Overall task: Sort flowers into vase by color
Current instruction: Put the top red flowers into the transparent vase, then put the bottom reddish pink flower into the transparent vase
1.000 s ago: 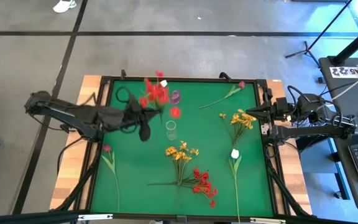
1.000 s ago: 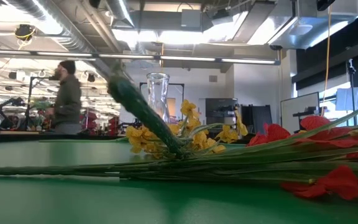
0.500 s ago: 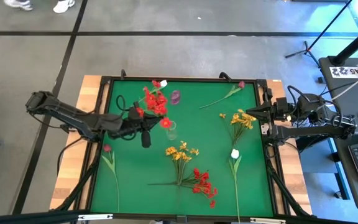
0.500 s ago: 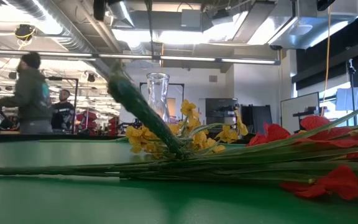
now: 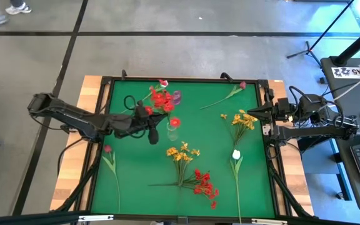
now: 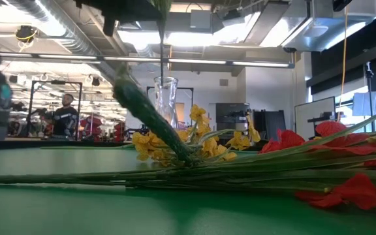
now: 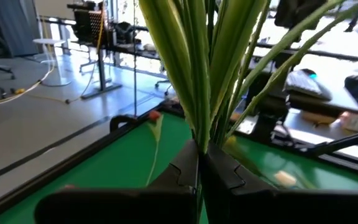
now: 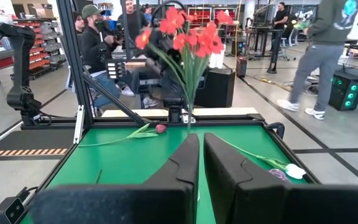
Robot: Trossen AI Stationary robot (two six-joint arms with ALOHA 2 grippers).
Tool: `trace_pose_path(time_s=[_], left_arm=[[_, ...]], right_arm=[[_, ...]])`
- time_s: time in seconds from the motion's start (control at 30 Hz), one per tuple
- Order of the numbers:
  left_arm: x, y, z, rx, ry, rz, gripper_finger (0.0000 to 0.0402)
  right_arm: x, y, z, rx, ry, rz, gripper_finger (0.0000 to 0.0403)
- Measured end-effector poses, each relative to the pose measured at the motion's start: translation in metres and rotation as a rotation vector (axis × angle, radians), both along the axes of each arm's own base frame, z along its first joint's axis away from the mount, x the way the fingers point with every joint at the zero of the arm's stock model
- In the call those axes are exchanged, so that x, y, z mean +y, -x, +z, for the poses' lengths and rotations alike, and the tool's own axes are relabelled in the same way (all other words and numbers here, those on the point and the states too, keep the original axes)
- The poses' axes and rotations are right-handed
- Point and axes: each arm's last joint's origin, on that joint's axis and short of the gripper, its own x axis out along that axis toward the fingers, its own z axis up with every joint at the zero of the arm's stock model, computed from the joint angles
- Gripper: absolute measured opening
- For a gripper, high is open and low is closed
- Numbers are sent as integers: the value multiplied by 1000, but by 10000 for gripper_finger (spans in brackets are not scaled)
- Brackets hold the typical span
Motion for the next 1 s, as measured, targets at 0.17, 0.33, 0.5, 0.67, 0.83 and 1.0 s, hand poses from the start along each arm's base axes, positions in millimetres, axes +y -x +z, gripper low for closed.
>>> trace_pose_path(time_s=[0.17, 0.33, 0.5, 0.67, 0.83, 1.0], left_arm=[[3, -8, -10, 36, -5, 16, 0], [1, -9, -12, 68, -45, 7, 14], [-8, -7, -12, 74, -58, -34, 67], [-10, -6, -14, 98, -62, -39, 139], [-9, -4, -12, 106, -57, -38, 211], [-10, 3, 5, 181, -36, -33, 251]], right_arm=[[0, 0, 0, 0, 0, 0, 26], [0, 0, 0, 0, 0, 0, 26], [0, 0, 0, -1, 0, 0, 26], [0, 0, 0, 0, 0, 0, 26], [0, 0, 0, -1, 0, 0, 26], [0, 0, 0, 0, 0, 0, 26]])
